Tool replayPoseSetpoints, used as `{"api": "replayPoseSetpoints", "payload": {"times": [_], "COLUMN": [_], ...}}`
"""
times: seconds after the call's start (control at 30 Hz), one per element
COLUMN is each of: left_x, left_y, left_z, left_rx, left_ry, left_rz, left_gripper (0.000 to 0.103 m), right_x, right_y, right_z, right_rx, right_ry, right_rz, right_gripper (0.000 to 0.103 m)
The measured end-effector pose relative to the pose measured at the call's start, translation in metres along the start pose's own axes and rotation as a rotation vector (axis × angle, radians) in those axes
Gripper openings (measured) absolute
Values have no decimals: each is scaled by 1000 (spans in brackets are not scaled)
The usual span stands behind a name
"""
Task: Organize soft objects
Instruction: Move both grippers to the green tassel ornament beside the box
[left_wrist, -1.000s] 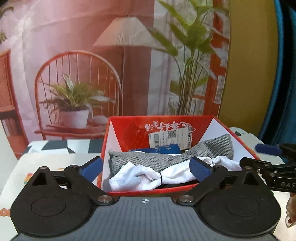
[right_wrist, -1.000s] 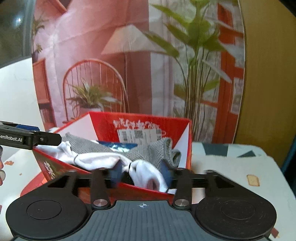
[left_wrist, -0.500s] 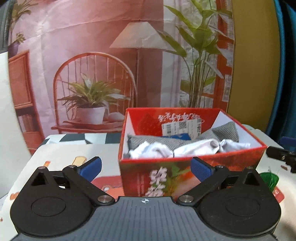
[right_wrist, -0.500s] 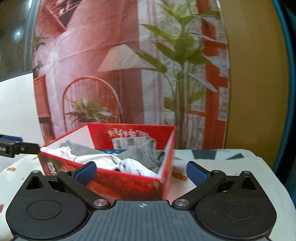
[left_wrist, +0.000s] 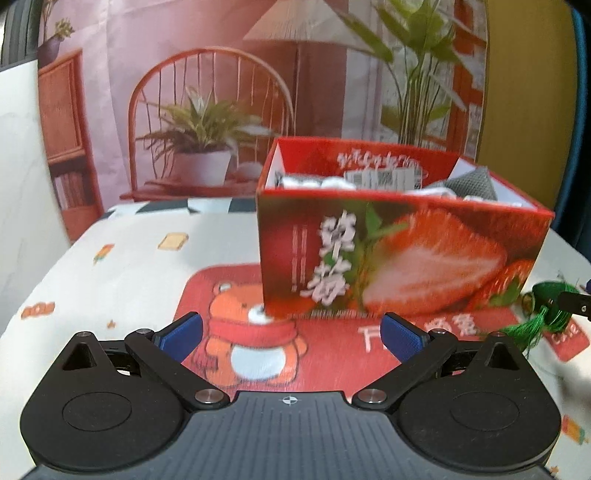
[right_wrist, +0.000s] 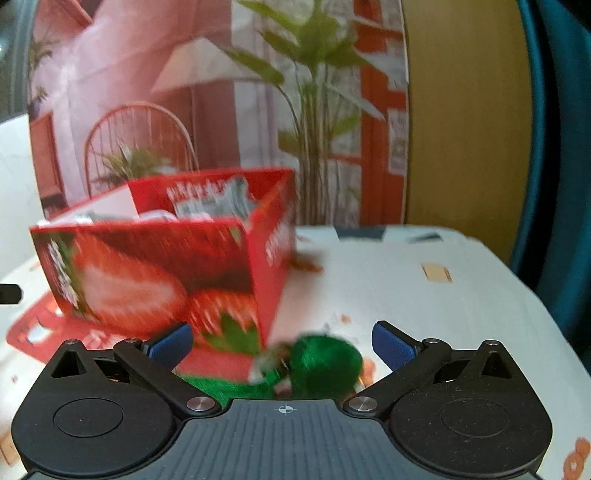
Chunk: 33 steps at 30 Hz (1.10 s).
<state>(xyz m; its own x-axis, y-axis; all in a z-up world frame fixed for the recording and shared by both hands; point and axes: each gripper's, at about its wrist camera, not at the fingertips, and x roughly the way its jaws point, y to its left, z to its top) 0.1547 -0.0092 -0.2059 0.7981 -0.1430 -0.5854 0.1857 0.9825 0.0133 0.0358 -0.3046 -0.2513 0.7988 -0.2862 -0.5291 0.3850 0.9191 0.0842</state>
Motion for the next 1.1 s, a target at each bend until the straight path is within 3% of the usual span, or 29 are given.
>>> {"api": "replayPoseSetpoints", "payload": {"times": [0.67, 0.87, 1.03, 1.1], "left_x": [13, 15, 15, 15], "left_y": [7, 7, 8, 8], "left_z": [-20, -22, -24, -24], "left_rx": [-36, -39, -43, -48], "left_ry": [78, 95, 102, 105], "left_rz": [30, 29, 28, 26], "left_gripper": [103, 103, 103, 103], "right_x": [46, 55, 52, 50], "right_y": [-8, -13, -3, 6], "right_z": [-7, -9, -10, -9], "right_rx": [10, 32, -10, -30], "right_ry": [151, 194, 199, 212], "right_rz": [-73, -35, 21, 47], "right_gripper": [97, 83, 54, 52]}}
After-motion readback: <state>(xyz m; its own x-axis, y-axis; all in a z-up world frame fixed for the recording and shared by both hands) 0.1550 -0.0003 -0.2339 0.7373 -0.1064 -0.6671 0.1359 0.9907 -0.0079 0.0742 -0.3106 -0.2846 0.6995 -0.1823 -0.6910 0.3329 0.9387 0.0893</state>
